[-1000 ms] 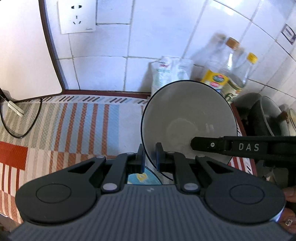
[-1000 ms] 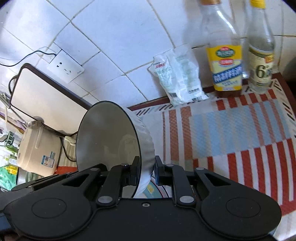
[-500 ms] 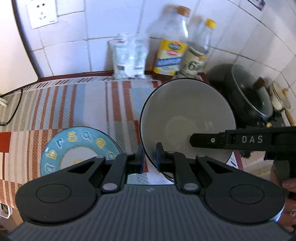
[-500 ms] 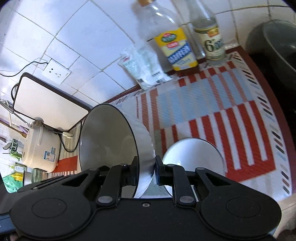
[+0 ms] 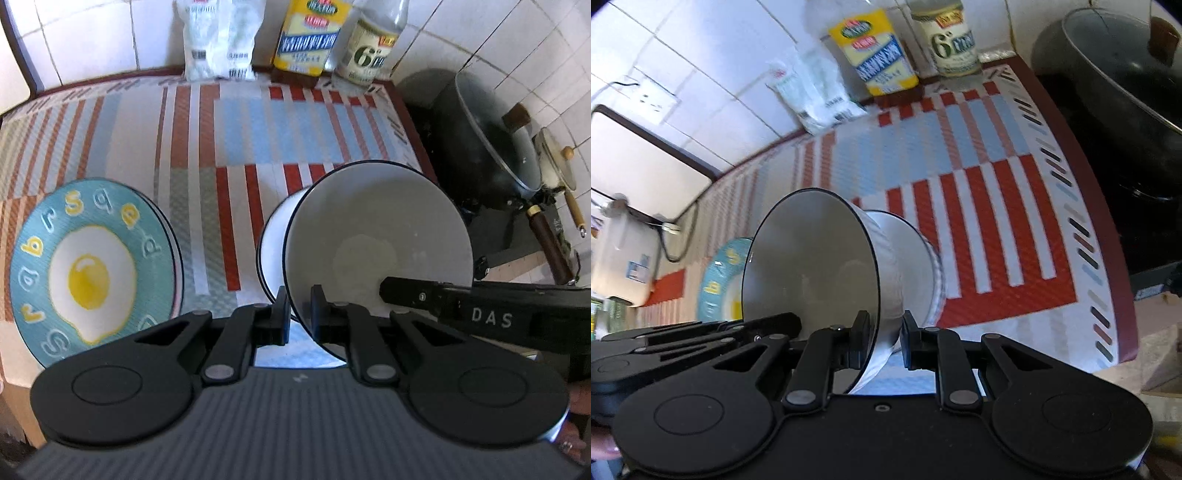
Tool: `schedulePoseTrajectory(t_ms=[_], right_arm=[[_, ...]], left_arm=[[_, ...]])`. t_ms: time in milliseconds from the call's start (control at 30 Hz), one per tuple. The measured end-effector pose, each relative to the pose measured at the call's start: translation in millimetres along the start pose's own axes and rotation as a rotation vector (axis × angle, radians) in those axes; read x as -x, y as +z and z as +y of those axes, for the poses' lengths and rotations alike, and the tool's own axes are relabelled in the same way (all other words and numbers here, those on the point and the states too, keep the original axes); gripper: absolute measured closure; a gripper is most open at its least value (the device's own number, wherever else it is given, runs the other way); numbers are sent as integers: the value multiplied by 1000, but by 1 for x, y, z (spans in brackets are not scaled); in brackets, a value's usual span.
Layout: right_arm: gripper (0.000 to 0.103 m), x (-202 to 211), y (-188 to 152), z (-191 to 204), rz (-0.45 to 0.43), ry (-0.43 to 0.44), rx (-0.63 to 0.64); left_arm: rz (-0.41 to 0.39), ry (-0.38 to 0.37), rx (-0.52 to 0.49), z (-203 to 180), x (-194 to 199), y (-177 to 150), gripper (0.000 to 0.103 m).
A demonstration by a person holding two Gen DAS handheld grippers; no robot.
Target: Organize plates and bowls
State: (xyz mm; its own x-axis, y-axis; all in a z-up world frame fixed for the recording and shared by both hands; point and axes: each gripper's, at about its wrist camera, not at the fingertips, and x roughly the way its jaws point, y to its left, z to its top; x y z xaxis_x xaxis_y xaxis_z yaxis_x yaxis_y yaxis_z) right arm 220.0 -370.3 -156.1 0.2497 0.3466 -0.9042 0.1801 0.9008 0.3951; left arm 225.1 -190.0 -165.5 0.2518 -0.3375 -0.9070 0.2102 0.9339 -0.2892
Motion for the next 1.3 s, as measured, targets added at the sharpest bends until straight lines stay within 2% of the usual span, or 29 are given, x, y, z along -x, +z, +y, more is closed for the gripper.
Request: schedulePoseTrajectory(t_ms=[200,300,367,500,600,733,867,933,1000,1067,1133,1167,1200,1300], right_arm=[[78,-16,-1,2,1,-57,42],[74,-20,-5,8,-30,-113,114],[73,-22,-12,13,-86,-146,192],[70,-30,-27,11,-146,-183,271],[66,-33,-34,7,-193,-158,298],[64,-38,-38,11,-234,-183,370],[53,-42,-38,10,-251,-181,399],[52,-44,-37,7,-255,-176,395],[52,-45,-37,3,-261,-175,385],[52,-45,-36,-2,-262,-171,369],[52,-43,-35,-7,-269,-144,347],[52,-41,-35,-10,-274,-130,331],[52,-40,-36,-12,-277,-117,317],[52,-35,-38,-19,-278,-81,279]], left_arm=[[34,10,60,6,-23,5,94],[55,-10,115,13,-35,7,94],[61,-22,123,14,-43,6,94],[45,51,43,-2,-45,6,94],[15,108,-22,-12,-45,6,94],[-21,139,-35,-14,-42,8,93],[-44,170,-47,-19,-39,11,91],[-70,185,-63,-24,-33,12,87],[-94,172,-60,-25,-26,12,73],[-126,194,-79,-28,-21,12,71],[-138,197,-91,-29,-19,11,72],[-142,201,-83,-28,-19,10,87],[-153,225,-81,-28,-18,9,97],[-165,232,-92,-26,-16,6,101]])
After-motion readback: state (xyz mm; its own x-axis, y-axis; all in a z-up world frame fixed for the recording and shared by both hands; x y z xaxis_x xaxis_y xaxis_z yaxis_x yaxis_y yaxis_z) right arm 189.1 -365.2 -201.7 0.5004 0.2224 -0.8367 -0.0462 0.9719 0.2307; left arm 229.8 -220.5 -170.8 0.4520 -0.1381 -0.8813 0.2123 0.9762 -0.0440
